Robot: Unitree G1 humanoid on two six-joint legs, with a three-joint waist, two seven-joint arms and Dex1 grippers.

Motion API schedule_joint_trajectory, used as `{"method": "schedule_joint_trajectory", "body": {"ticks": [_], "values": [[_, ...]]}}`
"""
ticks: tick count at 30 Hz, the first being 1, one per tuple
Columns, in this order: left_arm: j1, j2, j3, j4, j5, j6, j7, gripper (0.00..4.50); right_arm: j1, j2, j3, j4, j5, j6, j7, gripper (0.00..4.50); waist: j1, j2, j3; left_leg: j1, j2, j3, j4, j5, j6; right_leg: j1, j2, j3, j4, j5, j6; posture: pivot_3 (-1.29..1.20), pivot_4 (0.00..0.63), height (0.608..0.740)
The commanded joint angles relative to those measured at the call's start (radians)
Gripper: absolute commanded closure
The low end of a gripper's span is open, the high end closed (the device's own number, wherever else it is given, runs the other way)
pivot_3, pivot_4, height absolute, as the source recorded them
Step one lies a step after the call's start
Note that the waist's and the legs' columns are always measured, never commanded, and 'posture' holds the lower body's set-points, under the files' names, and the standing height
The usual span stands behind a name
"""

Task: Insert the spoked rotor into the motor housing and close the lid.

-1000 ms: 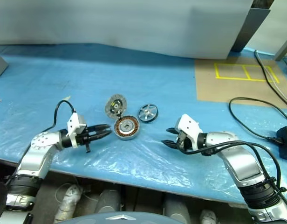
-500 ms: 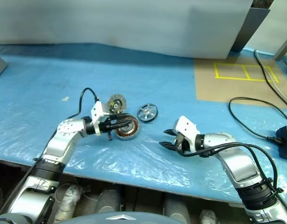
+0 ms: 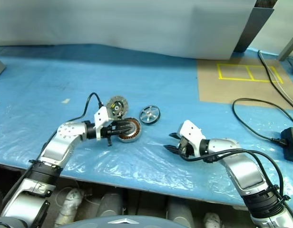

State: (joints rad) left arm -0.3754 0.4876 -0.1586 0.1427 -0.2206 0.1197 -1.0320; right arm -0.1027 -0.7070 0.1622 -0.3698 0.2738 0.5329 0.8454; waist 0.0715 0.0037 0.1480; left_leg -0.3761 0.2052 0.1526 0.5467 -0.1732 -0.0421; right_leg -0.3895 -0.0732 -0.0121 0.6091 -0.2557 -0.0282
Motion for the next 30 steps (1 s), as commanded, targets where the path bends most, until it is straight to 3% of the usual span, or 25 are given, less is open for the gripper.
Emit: {"method": "schedule_joint_trajectory", "body": {"ticks": [1, 26, 30], "values": [[0.001, -0.006, 0.009, -0.008, 0.003, -0.022, 0.009, 3.82, -0.013, 0.006, -0.007, -0.027, -0.002, -0.008, -0.006, 2.05, 0.000, 0.000, 0.000, 0.000, 0.000, 0.000, 0.000, 0.000, 0.000, 0.000, 0.000, 0.000, 0.000, 0.000, 0.000, 0.00, 0.150, 0.740], [0.001, -0.007, -0.024, 0.017, 0.090, -0.009, 0.041, 3.82, 0.010, 0.025, -0.007, 0.052, -0.057, -0.090, -0.003, 2.05, 0.001, 0.000, 0.000, 0.000, 0.000, 0.000, 0.000, 0.000, 0.000, 0.000, 0.000, 0.000, 0.000, 0.000, 0.000, 0.00, 0.150, 0.740], [0.000, -0.012, -0.023, 0.008, 0.086, -0.007, 0.032, 2.49, 0.010, 0.031, -0.005, 0.049, -0.061, -0.085, -0.007, 2.05, 0.001, 0.000, 0.000, 0.000, 0.000, 0.000, 0.000, 0.000, 0.000, 0.001, 0.000, 0.000, 0.000, 0.000, 0.000, 0.00, 0.150, 0.740]]}}
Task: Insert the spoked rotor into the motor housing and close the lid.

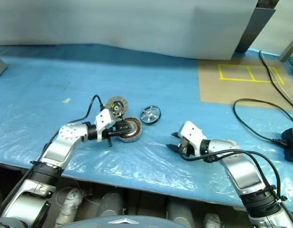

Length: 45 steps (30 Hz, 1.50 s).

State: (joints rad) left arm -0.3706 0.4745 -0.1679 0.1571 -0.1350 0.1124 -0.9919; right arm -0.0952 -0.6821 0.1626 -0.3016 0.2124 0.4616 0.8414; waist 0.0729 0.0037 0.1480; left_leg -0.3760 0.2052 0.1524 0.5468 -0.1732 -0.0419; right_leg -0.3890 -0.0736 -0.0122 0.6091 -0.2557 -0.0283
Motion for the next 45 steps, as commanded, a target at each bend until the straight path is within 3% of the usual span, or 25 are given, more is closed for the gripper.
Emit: {"method": "schedule_joint_trajectory", "body": {"ticks": [1, 2, 12, 18, 25, 26, 33, 45], "values": [[-0.005, -0.002, -0.011, -0.011, 0.001, 0.008, 0.001, 2.14, 0.003, 0.007, -0.004, -0.023, 0.001, -0.011, -0.004, 2.05, 0.000, 0.000, 0.000, 0.000, 0.000, 0.000, 0.000, 0.000, 0.000, 0.000, 0.000, 0.000, 0.000, 0.000, 0.000, 0.00, 0.150, 0.740], [-0.003, -0.003, -0.005, -0.024, -0.015, 0.013, -0.010, 1.84, 0.003, 0.008, -0.003, -0.026, 0.000, -0.008, -0.005, 2.05, 0.000, 0.000, 0.000, 0.000, 0.000, 0.000, 0.000, 0.000, 0.000, 0.000, 0.000, 0.000, 0.000, 0.000, 0.000, 0.00, 0.150, 0.740], [0.033, 0.033, 0.093, -0.177, -0.232, 0.162, -0.100, 1.84, -0.017, 0.012, -0.020, -0.052, 0.023, 0.022, -0.005, 2.05, -0.003, 0.000, 0.000, 0.000, 0.000, 0.000, 0.000, 0.000, 0.000, -0.001, 0.000, 0.000, 0.000, 0.000, -0.001, 0.00, 0.150, 0.740], [0.081, 0.096, 0.190, -0.296, -0.379, 0.279, -0.119, 1.84, -0.132, 0.026, -0.100, -0.077, 0.151, 0.121, 0.018, 2.05, -0.005, 0.000, 0.000, 0.000, 0.000, 0.000, 0.000, 0.000, 0.000, -0.001, 0.000, 0.000, 0.000, 0.000, -0.001, 0.00, 0.150, 0.740], [0.140, 0.144, 0.241, -0.225, -0.316, 0.201, -0.080, 1.80, -0.398, 0.047, 0.073, 0.041, 0.077, 0.048, 0.137, 4.40, -0.005, 0.000, 0.000, 0.001, 0.000, 0.001, 0.000, 0.001, 0.002, -0.001, 0.001, 0.000, 0.001, 0.000, -0.001, 0.00, 0.150, 0.740], [0.145, 0.147, 0.240, -0.224, -0.314, 0.200, -0.077, 1.80, -0.426, 0.057, 0.094, 0.067, 0.063, 0.030, 0.148, 4.48, -0.005, 0.000, 0.000, 0.001, 0.000, 0.001, 0.000, 0.001, 0.002, -0.001, 0.001, 0.000, 0.001, 0.000, -0.001, 0.00, 0.150, 0.740], [0.248, 0.162, 0.242, -0.267, -0.286, 0.154, -0.067, 1.80, -0.633, 0.188, 0.250, 0.351, -0.060, -0.142, 0.256, 4.48, -0.006, -0.001, 0.001, -0.004, 0.000, 0.000, 0.001, 0.002, 0.002, -0.004, 0.001, -0.001, 0.005, 0.000, 0.000, 0.00, 0.150, 0.740], [0.325, 0.135, 0.216, -0.350, -0.260, 0.142, 0.005, 1.80, -0.754, 0.351, 0.346, 0.664, -0.194, -0.353, 0.349, 4.48, -0.008, -0.003, 0.002, -0.010, 0.002, -0.001, 0.014, 0.000, 0.000, -0.010, 0.001, -0.002, 0.015, -0.001, -0.003, 0.00, 0.150, 0.740]]}}
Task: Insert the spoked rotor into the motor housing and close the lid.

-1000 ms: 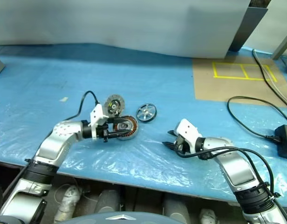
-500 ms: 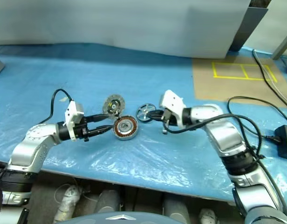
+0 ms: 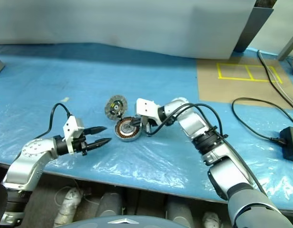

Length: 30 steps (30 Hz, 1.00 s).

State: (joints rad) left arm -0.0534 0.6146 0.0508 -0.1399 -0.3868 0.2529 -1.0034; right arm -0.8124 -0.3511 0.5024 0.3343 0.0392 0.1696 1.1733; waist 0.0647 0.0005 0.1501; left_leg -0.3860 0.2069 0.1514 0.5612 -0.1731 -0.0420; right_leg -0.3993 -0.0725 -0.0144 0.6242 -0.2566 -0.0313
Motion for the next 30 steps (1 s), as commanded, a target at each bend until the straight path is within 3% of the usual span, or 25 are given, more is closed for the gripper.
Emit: {"method": "schedule_joint_trajectory", "body": {"ticks": [1, 12, 30], "values": [[0.008, -0.007, -0.006, -0.056, -0.006, 0.002, 0.022, 1.80, -0.047, 0.033, 0.006, 0.051, -0.031, -0.078, 0.016, 4.48, 0.000, 0.000, 0.000, 0.000, 0.000, 0.000, 0.000, 0.000, 0.000, 0.000, 0.000, 0.000, 0.000, 0.000, 0.000, 0.00, 0.150, 0.740], [-0.001, -0.007, -0.016, -0.081, -0.011, 0.026, 0.045, 1.80, -0.144, 0.129, 0.011, 0.329, -0.147, -0.261, -0.036, 4.48, -0.003, 0.000, 0.000, 0.000, 0.000, 0.000, 0.001, 0.000, 0.001, 0.000, 0.000, 0.000, 0.001, 0.000, -0.001, 0.00, 0.150, 0.740], [-0.030, -0.010, -0.048, -0.097, -0.009, 0.060, 0.055, 1.80, -0.100, 0.065, 0.018, 0.240, -0.201, -0.345, 0.072, 4.48, -0.020, 0.000, 0.000, -0.001, 0.000, 0.000, 0.002, 0.001, 0.003, -0.001, 0.000, 0.000, 0.001, 0.001, -0.001, 0.00, 0.150, 0.740]]}}
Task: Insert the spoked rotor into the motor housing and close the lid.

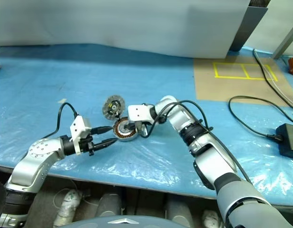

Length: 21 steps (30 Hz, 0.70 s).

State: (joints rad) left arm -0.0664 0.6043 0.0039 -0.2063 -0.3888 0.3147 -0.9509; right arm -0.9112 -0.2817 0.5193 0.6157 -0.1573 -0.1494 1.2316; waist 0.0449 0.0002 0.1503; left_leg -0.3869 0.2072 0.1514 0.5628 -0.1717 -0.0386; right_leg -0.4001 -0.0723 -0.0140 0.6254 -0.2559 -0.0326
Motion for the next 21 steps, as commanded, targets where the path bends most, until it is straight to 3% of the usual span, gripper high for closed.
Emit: {"method": "schedule_joint_trajectory", "body": {"ticks": [1, 8, 12, 16, 21], "values": [[-0.020, -0.001, -0.004, -0.030, -0.006, -0.002, 0.003, 1.80, -0.002, -0.003, -0.002, -0.044, -0.004, -0.023, 0.016, 4.48, 0.000, 0.000, 0.000, 0.000, 0.000, 0.000, 0.000, 0.000, 0.000, 0.000, 0.000, 0.000, 0.000, 0.000, 0.000, 0.00, 0.150, 0.740], [-0.036, -0.010, 0.009, -0.032, -0.027, 0.010, 0.017, 1.80, -0.014, 0.048, -0.130, -0.163, 0.155, 0.201, 0.026, 4.48, -0.001, 0.000, 0.000, -0.001, 0.000, 0.000, 0.000, 0.000, 0.002, -0.001, 0.000, 0.000, 0.001, 0.000, 0.000, 0.00, 0.150, 0.740], [-0.029, -0.002, 0.017, -0.029, -0.020, 0.006, 0.023, 1.80, 0.071, 0.052, -0.168, -0.295, 0.204, 0.319, -0.019, 4.48, 0.002, -0.001, 0.000, -0.001, 0.000, 0.000, 0.000, 0.000, 0.002, -0.001, 0.000, 0.000, 0.000, 0.000, 0.000, 0.00, 0.150, 0.740], [-0.027, 0.007, 0.031, -0.025, -0.021, 0.001, 0.028, 1.80, 0.184, 0.100, -0.249, -0.365, 0.252, 0.460, -0.176, 4.48, 0.005, -0.001, 0.000, 0.000, 0.000, 0.000, -0.001, 0.000, 0.000, 0.000, 0.000, -0.001, -0.001, 0.000, 0.000, 0.00, 0.150, 0.740], [-0.020, 0.039, 0.043, -0.012, -0.018, -0.006, 0.006, 1.80, 0.302, 0.143, -0.291, -0.409, 0.265, 0.498, -0.323, 4.48, 0.002, -0.001, 0.000, 0.000, 0.000, 0.000, -0.001, -0.001, -0.003, 0.000, 0.000, 0.000, 0.000, 0.000, 0.000, 0.00, 0.150, 0.740]]}}
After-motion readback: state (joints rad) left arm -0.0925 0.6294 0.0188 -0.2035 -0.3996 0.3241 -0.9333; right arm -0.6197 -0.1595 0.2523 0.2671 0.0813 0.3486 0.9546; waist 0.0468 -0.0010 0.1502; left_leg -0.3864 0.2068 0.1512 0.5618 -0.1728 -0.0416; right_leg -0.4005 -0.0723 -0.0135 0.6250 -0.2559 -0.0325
